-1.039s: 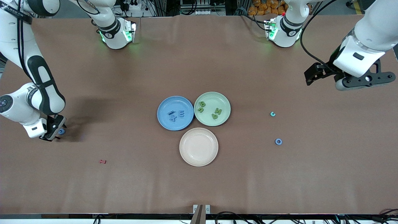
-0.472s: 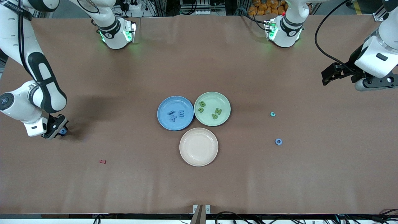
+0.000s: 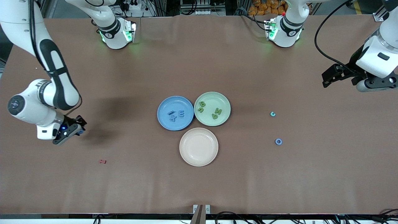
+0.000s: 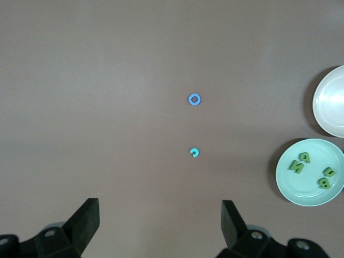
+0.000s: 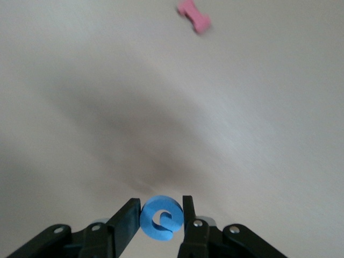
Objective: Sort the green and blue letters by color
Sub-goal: 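Carry blue c onto the blue plate and open the right gripper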
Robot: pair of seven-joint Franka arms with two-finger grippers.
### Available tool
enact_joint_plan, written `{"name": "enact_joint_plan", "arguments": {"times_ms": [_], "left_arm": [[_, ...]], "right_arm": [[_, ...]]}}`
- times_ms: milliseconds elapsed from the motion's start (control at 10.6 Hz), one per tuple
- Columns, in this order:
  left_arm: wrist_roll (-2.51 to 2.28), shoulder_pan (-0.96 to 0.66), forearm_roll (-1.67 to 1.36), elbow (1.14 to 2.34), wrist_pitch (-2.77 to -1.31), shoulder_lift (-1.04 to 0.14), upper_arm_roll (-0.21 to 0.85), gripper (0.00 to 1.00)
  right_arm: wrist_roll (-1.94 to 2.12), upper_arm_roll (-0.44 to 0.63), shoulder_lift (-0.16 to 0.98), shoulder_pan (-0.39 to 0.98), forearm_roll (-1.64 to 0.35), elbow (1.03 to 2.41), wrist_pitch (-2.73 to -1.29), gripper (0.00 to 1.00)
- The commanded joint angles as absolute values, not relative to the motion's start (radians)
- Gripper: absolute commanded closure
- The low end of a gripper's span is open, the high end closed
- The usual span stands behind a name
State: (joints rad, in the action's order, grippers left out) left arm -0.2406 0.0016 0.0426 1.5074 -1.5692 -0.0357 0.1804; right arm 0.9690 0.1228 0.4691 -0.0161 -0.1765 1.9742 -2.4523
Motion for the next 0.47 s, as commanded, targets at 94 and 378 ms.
{"name": "enact_joint_plan", "arguments": {"times_ms": [94,378], "left_arm": [[-0.222,0.034,0.017,1.522,-1.603,-0.023,0.175,0.0],[-0.222,0.034,0.017,1.523,-1.617,-0.025,0.175,0.0]], "right_arm": [[0.486,0.126,0.426,0.184,-0.179,2.003,-2.442,0.99],[0.156,0.124,0.428,0.368,-0.193,1.971,-2.448,0.99]]}}
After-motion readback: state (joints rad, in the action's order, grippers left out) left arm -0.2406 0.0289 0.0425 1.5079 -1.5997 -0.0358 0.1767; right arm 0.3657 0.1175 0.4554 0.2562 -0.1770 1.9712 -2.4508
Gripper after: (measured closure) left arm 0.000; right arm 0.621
